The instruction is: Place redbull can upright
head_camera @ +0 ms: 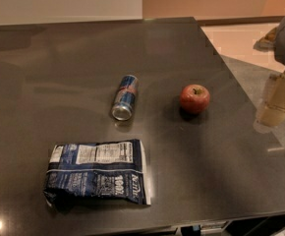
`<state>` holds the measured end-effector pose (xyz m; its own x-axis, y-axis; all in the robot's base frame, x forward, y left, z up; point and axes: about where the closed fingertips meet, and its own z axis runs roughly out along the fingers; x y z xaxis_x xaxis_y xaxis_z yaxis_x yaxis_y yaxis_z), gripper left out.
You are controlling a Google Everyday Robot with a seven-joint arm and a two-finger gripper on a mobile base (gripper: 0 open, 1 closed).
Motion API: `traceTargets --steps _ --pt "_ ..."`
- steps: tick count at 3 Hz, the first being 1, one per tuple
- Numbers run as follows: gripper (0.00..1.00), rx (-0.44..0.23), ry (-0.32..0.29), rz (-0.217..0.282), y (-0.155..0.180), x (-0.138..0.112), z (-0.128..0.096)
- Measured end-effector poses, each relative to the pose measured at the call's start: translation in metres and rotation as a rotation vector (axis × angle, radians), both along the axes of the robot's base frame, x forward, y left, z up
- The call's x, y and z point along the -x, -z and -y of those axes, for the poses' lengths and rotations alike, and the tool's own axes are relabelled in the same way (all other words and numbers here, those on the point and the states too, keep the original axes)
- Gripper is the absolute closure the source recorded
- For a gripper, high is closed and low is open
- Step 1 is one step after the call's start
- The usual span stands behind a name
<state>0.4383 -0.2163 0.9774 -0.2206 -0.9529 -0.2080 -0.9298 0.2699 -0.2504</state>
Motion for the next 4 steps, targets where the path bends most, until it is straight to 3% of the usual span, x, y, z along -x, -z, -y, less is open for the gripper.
traceTargets --steps 1,2,4 --pt "0.00 0.000 0.001 0.002 -0.001 -0.001 0.000" --pt "0.00 -0.012 0.040 -0.005 0.001 -0.021 -0.011" --pt "0.00 -0.041 0.196 -0.077 0.032 -0.099 -0.082"
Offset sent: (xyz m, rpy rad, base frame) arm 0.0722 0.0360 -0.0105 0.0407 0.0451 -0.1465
